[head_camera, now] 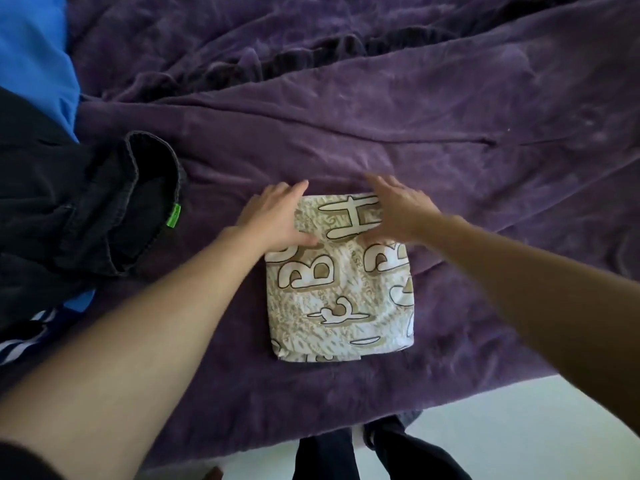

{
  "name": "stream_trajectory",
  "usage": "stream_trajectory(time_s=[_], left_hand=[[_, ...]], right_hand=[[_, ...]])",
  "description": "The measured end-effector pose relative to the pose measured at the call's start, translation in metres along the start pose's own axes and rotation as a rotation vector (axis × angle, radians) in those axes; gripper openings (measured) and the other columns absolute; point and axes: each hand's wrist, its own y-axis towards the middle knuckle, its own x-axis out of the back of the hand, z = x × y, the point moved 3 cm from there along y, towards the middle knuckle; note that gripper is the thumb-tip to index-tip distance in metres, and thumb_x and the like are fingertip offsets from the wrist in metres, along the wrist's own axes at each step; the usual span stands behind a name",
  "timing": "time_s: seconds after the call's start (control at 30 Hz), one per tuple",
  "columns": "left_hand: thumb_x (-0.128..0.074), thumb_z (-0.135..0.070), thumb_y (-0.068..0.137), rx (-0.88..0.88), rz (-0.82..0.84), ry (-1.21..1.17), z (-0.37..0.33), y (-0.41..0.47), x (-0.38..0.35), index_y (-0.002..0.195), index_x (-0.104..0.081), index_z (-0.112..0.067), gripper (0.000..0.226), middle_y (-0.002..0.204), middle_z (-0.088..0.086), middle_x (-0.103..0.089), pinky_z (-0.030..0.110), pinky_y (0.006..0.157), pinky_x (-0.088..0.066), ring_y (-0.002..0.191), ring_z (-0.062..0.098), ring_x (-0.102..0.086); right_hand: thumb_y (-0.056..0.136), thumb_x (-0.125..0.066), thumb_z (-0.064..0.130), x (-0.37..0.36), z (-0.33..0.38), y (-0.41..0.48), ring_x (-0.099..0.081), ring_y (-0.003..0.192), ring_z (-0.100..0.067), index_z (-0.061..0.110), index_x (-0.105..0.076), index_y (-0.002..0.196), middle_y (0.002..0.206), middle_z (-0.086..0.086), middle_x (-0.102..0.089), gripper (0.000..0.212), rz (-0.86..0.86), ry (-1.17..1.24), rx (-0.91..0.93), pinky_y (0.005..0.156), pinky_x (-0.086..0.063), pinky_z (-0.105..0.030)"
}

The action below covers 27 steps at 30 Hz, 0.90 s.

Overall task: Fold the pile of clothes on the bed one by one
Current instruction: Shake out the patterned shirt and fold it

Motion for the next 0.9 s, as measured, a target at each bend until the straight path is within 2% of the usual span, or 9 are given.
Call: stream_trajectory(time_s=[0.1, 0.17, 0.2, 0.23, 0.33, 0.53, 0.63, 0.73, 0.9], left_hand=[[-0.084, -0.056, 0.054, 0.079, 0.093, -0.054, -0.014, 0.006, 0.011, 0.138, -0.042, -0.023, 0.100, 0.129, 0.009, -0.058, 0.037, 0.092, -0.045, 0.118, 0.030, -0.055], [-0.084, -0.050, 0.058, 0.064, 0.159, -0.090, -0.026, -0.007, 0.019, 0.105, -0.066, -0.027, 0.055, 0.103, 0.005, -0.068, 0.029, 0.077, -0.047, 0.102, 0.027, -0.063], [-0.082, -0.049, 0.061, 0.050, 0.187, -0.075, -0.034, -0.017, 0.025, 0.081, -0.067, -0.028, 0.032, 0.086, 0.002, -0.067, 0.028, 0.071, -0.044, 0.093, 0.026, -0.065], [-0.079, -0.049, 0.064, 0.039, 0.210, -0.058, -0.043, -0.027, 0.032, 0.068, -0.063, -0.027, 0.027, 0.076, 0.000, -0.062, 0.028, 0.068, -0.043, 0.088, 0.025, -0.064], [-0.073, -0.038, 0.071, -0.032, 0.227, -0.037, -0.084, -0.055, 0.057, 0.078, -0.067, -0.022, 0.019, 0.084, 0.003, -0.066, 0.028, 0.068, -0.044, 0.091, 0.027, -0.063], [-0.062, -0.013, 0.079, -0.195, 0.162, -0.026, -0.215, -0.088, 0.098, 0.075, -0.052, -0.023, 0.015, 0.092, 0.005, -0.068, 0.029, 0.068, -0.041, 0.092, 0.028, -0.061], [-0.061, -0.013, 0.080, -0.242, 0.099, -0.001, -0.292, -0.093, 0.109, 0.078, -0.056, -0.020, 0.010, 0.090, 0.004, -0.068, 0.033, 0.072, -0.047, 0.090, 0.027, -0.062], [-0.062, -0.016, 0.080, -0.279, 0.058, 0.000, -0.383, -0.094, 0.118, 0.067, -0.048, -0.025, 0.021, 0.083, 0.001, -0.066, 0.039, 0.074, -0.050, 0.087, 0.027, -0.061], [-0.062, -0.018, 0.081, -0.364, 0.025, -0.024, -0.539, -0.091, 0.125, 0.070, -0.052, -0.021, 0.015, 0.078, 0.003, -0.066, 0.038, 0.068, -0.047, 0.082, 0.027, -0.061]], right_hand=[[0.050, -0.085, 0.059, 0.005, 0.012, 0.006, -0.060, 0.108, -0.026, 0.029, -0.044, 0.135, 0.121, 0.001, -0.063, 0.099, 0.193, -0.107, -0.002, 0.080, -0.043, -0.033], [0.054, -0.084, 0.056, 0.009, 0.012, -0.014, -0.062, 0.101, -0.024, 0.028, -0.055, 0.121, 0.110, 0.003, -0.066, 0.079, 0.194, -0.127, 0.002, 0.075, -0.043, -0.031], [0.057, -0.083, 0.054, 0.011, 0.009, -0.029, -0.063, 0.099, -0.025, 0.027, -0.058, 0.117, 0.108, 0.002, -0.067, 0.070, 0.178, -0.121, 0.008, 0.075, -0.043, -0.030], [0.061, -0.080, 0.053, 0.015, 0.004, -0.047, -0.063, 0.100, -0.026, 0.025, -0.059, 0.113, 0.108, 0.000, -0.067, 0.063, 0.148, -0.113, 0.019, 0.075, -0.044, -0.030], [0.070, -0.071, 0.050, 0.031, -0.020, -0.107, -0.063, 0.099, -0.028, 0.020, -0.061, 0.106, 0.108, -0.004, -0.067, 0.047, 0.043, -0.094, 0.031, 0.075, -0.044, -0.030], [0.074, -0.065, 0.049, 0.091, -0.101, -0.216, -0.063, 0.099, -0.030, 0.029, -0.058, 0.106, 0.104, 0.000, -0.069, 0.038, -0.202, -0.081, 0.037, 0.071, -0.043, -0.033], [0.073, -0.065, 0.050, 0.120, -0.160, -0.266, -0.064, 0.097, -0.030, 0.027, -0.058, 0.102, 0.101, 0.001, -0.069, 0.038, -0.259, -0.079, 0.013, 0.068, -0.041, -0.032], [0.073, -0.064, 0.050, 0.150, -0.232, -0.316, -0.064, 0.093, -0.030, 0.027, -0.057, 0.096, 0.097, 0.003, -0.069, 0.034, -0.308, -0.085, -0.017, 0.066, -0.041, -0.032], [0.072, -0.064, 0.048, 0.201, -0.354, -0.400, -0.064, 0.087, -0.028, 0.026, -0.058, 0.091, 0.089, 0.003, -0.068, 0.029, -0.351, -0.134, -0.102, 0.059, -0.038, -0.030]])
